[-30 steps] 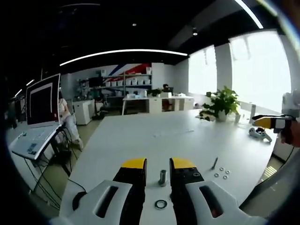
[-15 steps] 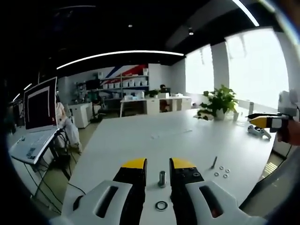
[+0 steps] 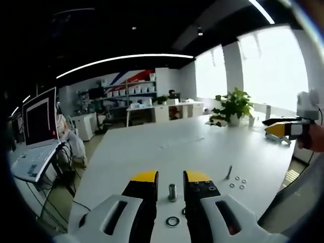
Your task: Place the washer onto the threaded stud by aligning its center hole with the stud, sliding it down to the base, and recovering from edge contact or off-axis alignment until the washer reaches the visible bottom stop.
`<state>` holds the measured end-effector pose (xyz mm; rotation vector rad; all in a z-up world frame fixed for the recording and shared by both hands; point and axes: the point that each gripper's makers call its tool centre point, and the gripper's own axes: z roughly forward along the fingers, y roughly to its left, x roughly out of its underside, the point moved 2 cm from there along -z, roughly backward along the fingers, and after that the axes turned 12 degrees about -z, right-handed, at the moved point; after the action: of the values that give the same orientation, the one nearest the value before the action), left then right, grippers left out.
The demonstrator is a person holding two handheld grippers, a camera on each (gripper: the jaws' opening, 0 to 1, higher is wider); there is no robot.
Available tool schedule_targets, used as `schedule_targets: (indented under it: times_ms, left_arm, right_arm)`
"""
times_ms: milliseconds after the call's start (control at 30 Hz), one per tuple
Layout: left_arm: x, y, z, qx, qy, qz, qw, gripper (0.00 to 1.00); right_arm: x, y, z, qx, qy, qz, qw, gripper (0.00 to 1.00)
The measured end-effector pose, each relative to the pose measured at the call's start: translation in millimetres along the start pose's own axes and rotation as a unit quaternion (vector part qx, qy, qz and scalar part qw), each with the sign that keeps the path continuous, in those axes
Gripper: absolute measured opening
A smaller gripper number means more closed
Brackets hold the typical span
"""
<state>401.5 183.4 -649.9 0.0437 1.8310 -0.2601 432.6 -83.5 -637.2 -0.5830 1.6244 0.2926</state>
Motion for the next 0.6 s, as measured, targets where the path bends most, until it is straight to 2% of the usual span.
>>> schedule_targets:
  times_ms: [400, 600]
  left_arm:
    - [6.1, 4.7, 1.8, -0.009, 0.017, -0.008, 0.9998, 0.17]
    - [21.5, 4.2, 6.3, -0.008, 0.053, -0.006, 0.9985, 0.17]
  right_arm:
    - [5.4, -1.8, 1.4, -0.002, 0.002, -0.002, 1.0, 0.66]
    - [5.2, -0.1, 1.1, -0.004, 0.002, -0.008, 1.0, 0.66]
